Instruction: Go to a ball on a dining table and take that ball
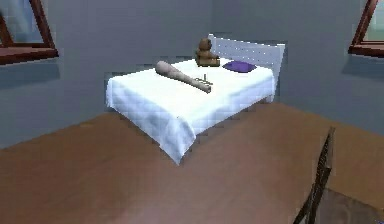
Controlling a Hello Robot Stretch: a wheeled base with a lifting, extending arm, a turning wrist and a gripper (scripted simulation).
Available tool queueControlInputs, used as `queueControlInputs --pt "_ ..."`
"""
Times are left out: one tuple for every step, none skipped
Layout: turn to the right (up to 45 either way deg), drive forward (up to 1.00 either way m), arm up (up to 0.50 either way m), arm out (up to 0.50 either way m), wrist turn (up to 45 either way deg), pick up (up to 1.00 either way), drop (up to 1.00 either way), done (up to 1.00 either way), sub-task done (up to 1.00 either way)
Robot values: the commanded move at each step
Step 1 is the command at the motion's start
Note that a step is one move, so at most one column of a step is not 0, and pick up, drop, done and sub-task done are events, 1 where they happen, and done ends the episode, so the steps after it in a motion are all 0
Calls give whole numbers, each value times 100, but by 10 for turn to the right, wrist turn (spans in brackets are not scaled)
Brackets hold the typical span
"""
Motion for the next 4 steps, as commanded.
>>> queueControlInputs --pt "270 0 0 0 0 0 0 0 0" --pt "0 30 0 0 0 0 0 0 0" --pt "-150 0 0 0 0 0 0 0 0" --pt "0 0 50 0 0 0 0 0 0"
